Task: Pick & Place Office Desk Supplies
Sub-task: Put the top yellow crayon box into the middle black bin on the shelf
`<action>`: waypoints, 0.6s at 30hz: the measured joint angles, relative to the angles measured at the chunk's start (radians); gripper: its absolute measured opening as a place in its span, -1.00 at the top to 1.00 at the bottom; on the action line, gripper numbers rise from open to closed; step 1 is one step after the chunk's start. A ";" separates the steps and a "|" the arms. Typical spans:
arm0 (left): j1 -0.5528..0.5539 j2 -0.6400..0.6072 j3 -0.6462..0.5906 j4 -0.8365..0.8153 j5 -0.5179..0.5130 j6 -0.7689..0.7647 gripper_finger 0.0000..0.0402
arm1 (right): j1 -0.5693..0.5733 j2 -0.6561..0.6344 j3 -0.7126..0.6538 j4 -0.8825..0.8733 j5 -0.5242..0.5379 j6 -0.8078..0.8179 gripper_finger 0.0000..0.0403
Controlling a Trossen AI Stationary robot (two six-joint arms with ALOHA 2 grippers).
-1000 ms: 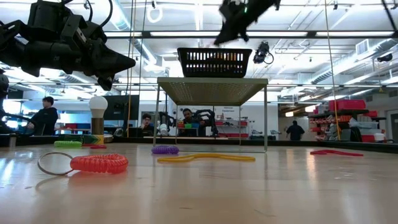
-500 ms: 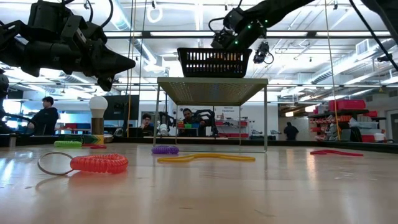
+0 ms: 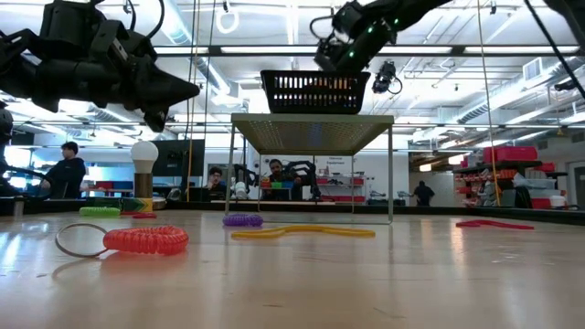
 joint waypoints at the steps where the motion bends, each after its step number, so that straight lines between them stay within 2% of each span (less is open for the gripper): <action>1: 0.000 0.000 0.000 0.014 -0.008 0.000 0.90 | 0.003 -0.015 0.000 -0.006 0.014 -0.010 0.35; 4: 0.000 0.000 0.000 0.052 -0.037 -0.035 0.90 | 0.015 -0.084 0.000 -0.059 0.029 -0.048 0.41; 8: 0.000 0.000 0.001 0.055 -0.036 -0.075 0.90 | 0.036 -0.175 -0.031 -0.156 0.032 -0.070 0.71; 11: 0.001 0.000 0.001 0.041 -0.041 -0.087 0.90 | 0.055 -0.267 -0.162 -0.114 0.031 -0.066 0.95; 16: 0.002 0.000 0.004 0.000 -0.065 -0.091 0.96 | 0.114 -0.457 -0.462 0.041 0.070 0.004 0.93; 18: 0.009 0.000 0.030 -0.067 -0.067 -0.085 0.97 | 0.150 -0.533 -0.558 0.091 0.097 0.033 0.96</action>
